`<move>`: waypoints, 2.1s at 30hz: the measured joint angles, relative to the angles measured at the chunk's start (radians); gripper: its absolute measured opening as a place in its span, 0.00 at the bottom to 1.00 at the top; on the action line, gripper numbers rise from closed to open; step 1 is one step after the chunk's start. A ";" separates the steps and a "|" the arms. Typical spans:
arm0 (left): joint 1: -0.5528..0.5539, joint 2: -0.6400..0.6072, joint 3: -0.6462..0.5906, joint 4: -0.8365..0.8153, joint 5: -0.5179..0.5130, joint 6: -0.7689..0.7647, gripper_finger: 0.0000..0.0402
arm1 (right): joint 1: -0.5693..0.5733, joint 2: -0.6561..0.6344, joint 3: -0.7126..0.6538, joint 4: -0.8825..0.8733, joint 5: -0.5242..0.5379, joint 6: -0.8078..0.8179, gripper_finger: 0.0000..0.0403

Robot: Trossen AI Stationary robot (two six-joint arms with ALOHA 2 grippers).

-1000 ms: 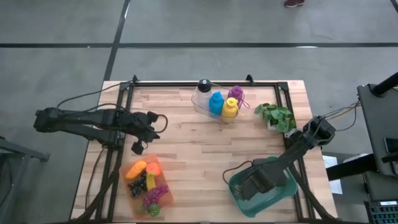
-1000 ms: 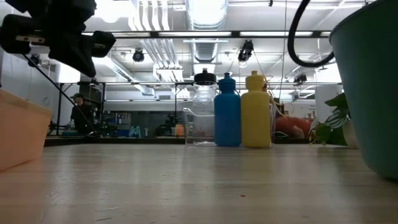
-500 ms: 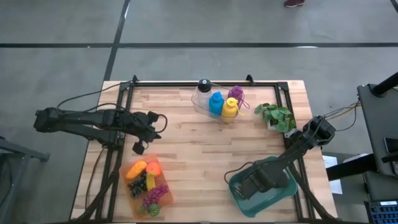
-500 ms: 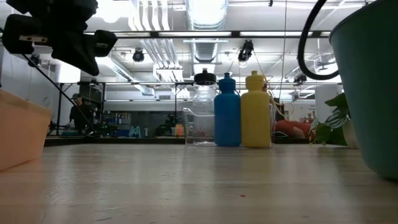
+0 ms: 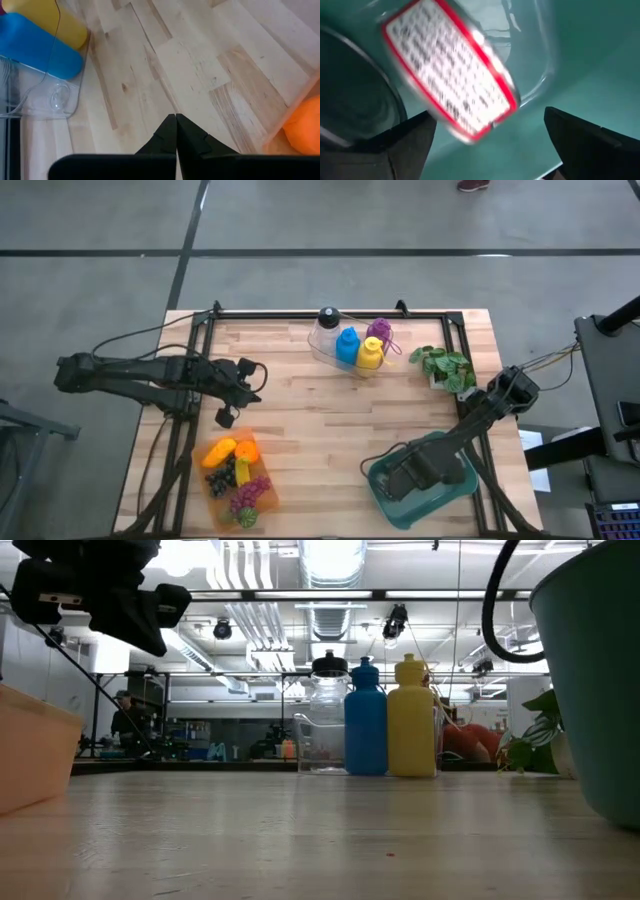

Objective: Pick & Place Food Item
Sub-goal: Put the red tuna can into the green bin, then return to Home Position

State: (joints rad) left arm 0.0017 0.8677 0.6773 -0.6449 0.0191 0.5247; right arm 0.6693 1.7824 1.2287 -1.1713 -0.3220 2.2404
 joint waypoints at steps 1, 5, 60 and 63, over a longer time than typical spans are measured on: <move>0.000 0.000 0.000 0.000 0.000 0.000 0.00 | 0.000 0.000 0.004 0.000 0.000 -0.009 0.91; 0.000 0.000 0.000 -0.001 0.000 0.000 0.00 | 0.000 -0.009 0.027 -0.004 0.000 -0.023 0.91; 0.000 -0.002 0.288 0.570 0.001 -0.474 0.00 | -0.270 -0.108 0.700 0.512 0.934 -2.062 0.92; 0.000 0.011 0.248 0.649 0.000 -0.473 0.00 | -0.345 -0.116 0.647 0.744 0.655 -2.272 0.92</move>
State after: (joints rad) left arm 0.0017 0.8791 0.9258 0.0045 0.0193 0.0517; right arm 0.3239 1.6661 1.8755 -0.4276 0.3332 -0.0312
